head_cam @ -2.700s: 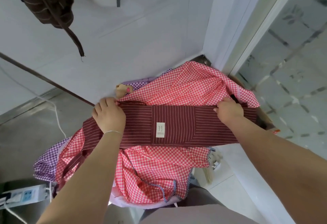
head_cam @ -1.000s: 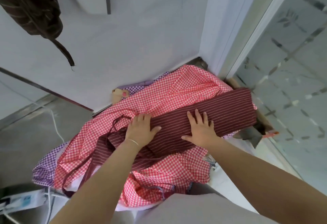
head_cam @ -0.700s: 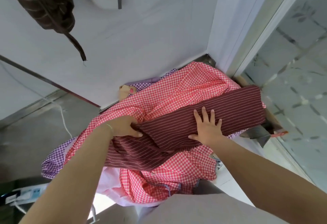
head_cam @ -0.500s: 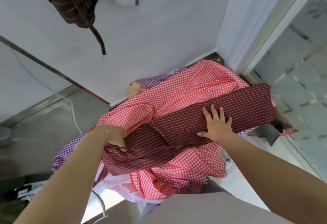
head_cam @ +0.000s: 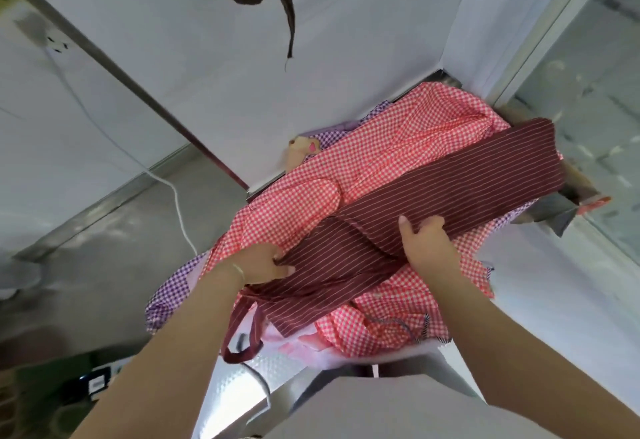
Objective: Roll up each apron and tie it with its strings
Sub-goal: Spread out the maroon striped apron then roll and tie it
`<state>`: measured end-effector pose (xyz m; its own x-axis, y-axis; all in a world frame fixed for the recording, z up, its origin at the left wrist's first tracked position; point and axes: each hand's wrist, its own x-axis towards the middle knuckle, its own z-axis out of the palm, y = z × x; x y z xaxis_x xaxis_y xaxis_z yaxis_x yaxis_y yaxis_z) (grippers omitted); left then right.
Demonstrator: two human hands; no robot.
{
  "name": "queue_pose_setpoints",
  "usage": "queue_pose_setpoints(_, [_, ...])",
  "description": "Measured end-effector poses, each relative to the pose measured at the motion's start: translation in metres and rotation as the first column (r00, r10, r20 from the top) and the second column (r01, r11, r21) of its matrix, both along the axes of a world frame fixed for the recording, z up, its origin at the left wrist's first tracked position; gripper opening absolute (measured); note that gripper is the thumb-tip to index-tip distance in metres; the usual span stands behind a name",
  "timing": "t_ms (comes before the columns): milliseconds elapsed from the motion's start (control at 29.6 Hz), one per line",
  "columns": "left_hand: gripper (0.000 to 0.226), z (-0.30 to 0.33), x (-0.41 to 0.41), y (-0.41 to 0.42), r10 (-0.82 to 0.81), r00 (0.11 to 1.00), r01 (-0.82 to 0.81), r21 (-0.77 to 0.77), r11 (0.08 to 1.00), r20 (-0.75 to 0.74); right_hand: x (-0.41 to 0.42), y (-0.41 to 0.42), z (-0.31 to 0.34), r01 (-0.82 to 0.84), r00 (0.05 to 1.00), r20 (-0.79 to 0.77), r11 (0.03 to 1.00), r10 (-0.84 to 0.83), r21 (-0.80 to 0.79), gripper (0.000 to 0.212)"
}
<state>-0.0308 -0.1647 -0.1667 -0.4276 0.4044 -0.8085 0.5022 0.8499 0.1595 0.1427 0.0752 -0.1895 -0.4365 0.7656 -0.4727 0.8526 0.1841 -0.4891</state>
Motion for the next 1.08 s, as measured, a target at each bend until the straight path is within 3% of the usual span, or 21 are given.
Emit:
queue_pose_setpoints(101, [0.048,-0.014,0.001,-0.002,0.045,0.998,-0.050,0.130,0.990,0.045,0.027,-0.042,0.001,0.096,0.995,0.016,0.995,-0.096,0.004,0.051])
queue_pose_setpoints(203, [0.040,-0.018,0.002,-0.004,0.051,0.997,-0.064,0.213,0.975,0.062,0.026,-0.064,-0.005,0.176,0.983,-0.007,0.945,-0.185,-0.276,0.050])
queue_pose_setpoints(338, [0.031,-0.017,-0.001,-0.010,0.071,0.993,-0.097,0.325,0.941,0.090,0.018,-0.079,-0.007,0.361,0.904,0.000,0.762,-0.428,-0.538,0.018])
queue_pose_setpoints(473, [0.017,-0.017,-0.006,-0.016,0.167,0.980,-0.196,0.430,0.881,0.104,0.027,-0.087,-0.004,0.540,0.684,0.036,0.473,-0.728,-0.696,0.012])
queue_pose_setpoints(541, [0.017,-0.016,-0.005,-0.019,0.232,0.961,-0.276,0.475,0.836,0.150,0.035,-0.093,-0.001,0.545,0.644,0.048,0.414,-0.764,-0.729,0.013])
queue_pose_setpoints(642, [0.018,-0.018,-0.005,-0.020,0.305,0.930,-0.369,0.495,0.787,0.207,0.043,-0.102,0.012,0.457,0.673,0.055,0.356,-0.738,-0.815,0.009])
queue_pose_setpoints(743, [0.021,-0.020,-0.007,-0.020,0.292,0.929,-0.367,0.467,0.805,0.227,0.052,-0.105,0.015,0.311,0.641,-0.044,0.312,-0.766,-0.898,0.020])
queue_pose_setpoints(811, [0.028,-0.021,-0.011,-0.021,0.288,0.936,-0.351,0.456,0.818,0.203,0.056,-0.098,0.022,0.276,0.690,-0.096,0.383,-0.718,-0.881,0.026])
queue_pose_setpoints(845, [0.032,-0.022,-0.013,-0.021,0.286,0.939,-0.342,0.451,0.824,0.189,0.060,-0.091,0.024,0.267,0.812,-0.117,0.542,-0.571,-0.797,0.024])
queue_pose_setpoints(879, [0.034,-0.023,-0.014,-0.022,0.280,0.943,-0.331,0.444,0.833,0.178,0.066,-0.083,0.025,0.187,0.948,-0.083,0.746,-0.308,-0.639,0.020])
queue_pose_setpoints(912, [0.035,-0.023,-0.015,-0.023,0.268,0.948,-0.317,0.435,0.843,0.171,0.072,-0.074,0.025,0.031,0.999,0.035,0.896,-0.017,-0.443,0.016])
queue_pose_setpoints(946, [0.035,-0.023,-0.017,-0.024,0.248,0.954,-0.296,0.416,0.859,0.167,0.076,-0.067,0.026,-0.146,0.960,0.195,0.952,0.202,-0.268,0.015])
queue_pose_setpoints(980, [0.034,-0.022,-0.019,-0.026,0.225,0.960,-0.273,0.385,0.882,0.165,0.077,-0.065,0.027,-0.271,0.885,0.346,0.949,0.313,-0.164,0.016])
queue_pose_setpoints(1014, [0.035,-0.023,-0.023,-0.029,0.185,0.969,-0.231,0.343,0.910,0.162,0.076,-0.064,0.027,-0.333,0.836,0.437,0.940,0.331,-0.076,0.022])
queue_pose_setpoints(1081, [0.034,-0.018,-0.030,-0.035,0.054,0.986,-0.090,0.234,0.968,0.156,0.070,-0.065,0.019,-0.358,0.875,0.389,0.926,0.289,0.117,0.049])
